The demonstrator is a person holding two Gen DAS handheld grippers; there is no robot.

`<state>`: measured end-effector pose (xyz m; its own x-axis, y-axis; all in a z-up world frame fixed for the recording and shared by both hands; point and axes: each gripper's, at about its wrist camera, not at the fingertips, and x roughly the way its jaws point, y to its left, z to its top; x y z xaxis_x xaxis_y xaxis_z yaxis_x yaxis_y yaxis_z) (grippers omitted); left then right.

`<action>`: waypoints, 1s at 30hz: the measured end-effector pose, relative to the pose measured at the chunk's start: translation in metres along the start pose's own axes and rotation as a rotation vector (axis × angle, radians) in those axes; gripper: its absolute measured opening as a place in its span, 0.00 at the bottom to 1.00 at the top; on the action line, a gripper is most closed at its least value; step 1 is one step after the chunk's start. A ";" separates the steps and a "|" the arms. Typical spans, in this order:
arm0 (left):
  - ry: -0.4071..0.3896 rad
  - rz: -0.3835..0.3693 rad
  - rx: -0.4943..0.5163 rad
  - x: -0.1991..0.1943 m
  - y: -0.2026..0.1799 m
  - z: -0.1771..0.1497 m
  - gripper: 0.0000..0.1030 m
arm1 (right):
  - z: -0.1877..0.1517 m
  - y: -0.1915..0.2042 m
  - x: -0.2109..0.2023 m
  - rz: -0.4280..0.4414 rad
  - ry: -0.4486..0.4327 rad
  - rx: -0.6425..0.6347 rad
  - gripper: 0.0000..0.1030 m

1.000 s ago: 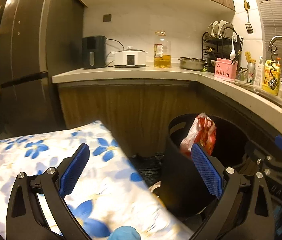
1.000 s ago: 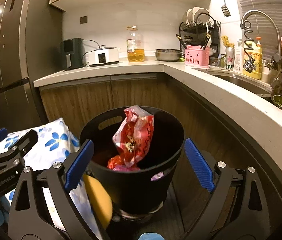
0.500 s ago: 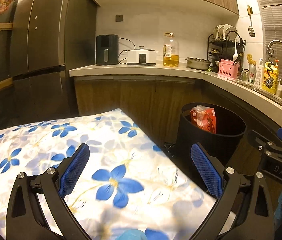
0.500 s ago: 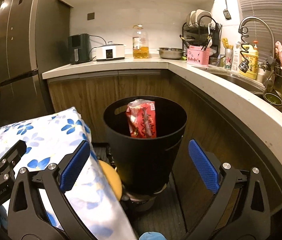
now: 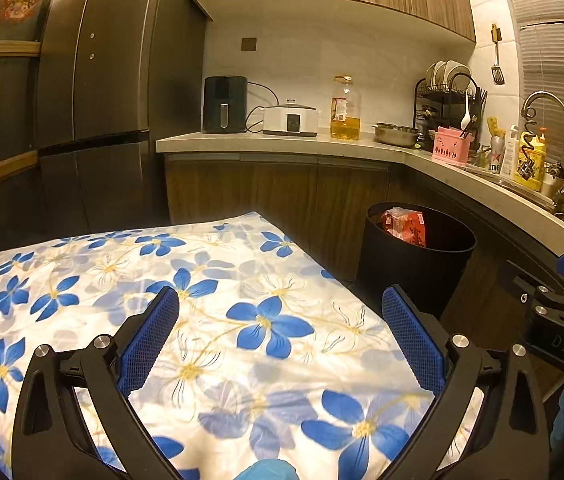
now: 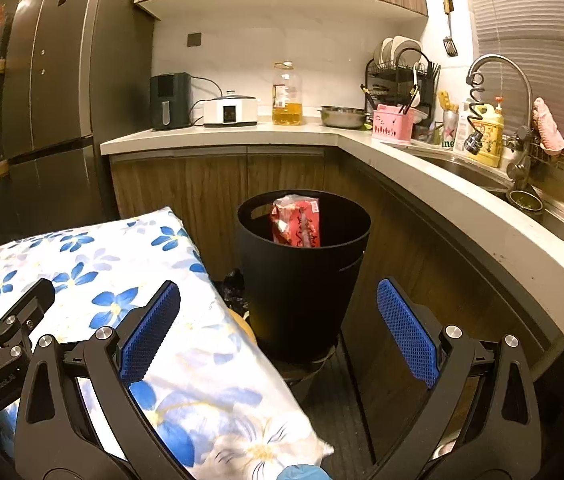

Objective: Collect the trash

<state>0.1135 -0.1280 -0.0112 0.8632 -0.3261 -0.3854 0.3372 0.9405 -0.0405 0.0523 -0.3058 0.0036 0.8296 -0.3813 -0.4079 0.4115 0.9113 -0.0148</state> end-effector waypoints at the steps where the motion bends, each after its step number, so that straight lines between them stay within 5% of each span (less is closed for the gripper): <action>1: 0.001 -0.002 -0.001 -0.003 0.001 -0.001 0.94 | -0.001 0.001 -0.005 0.000 -0.003 -0.001 0.95; 30: -0.013 -0.007 0.000 -0.042 0.004 -0.015 0.94 | -0.015 0.006 -0.051 -0.009 -0.031 0.002 0.95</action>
<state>0.0725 -0.1094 -0.0085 0.8654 -0.3343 -0.3733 0.3436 0.9381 -0.0436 0.0076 -0.2784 0.0109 0.8373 -0.3938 -0.3792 0.4194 0.9076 -0.0165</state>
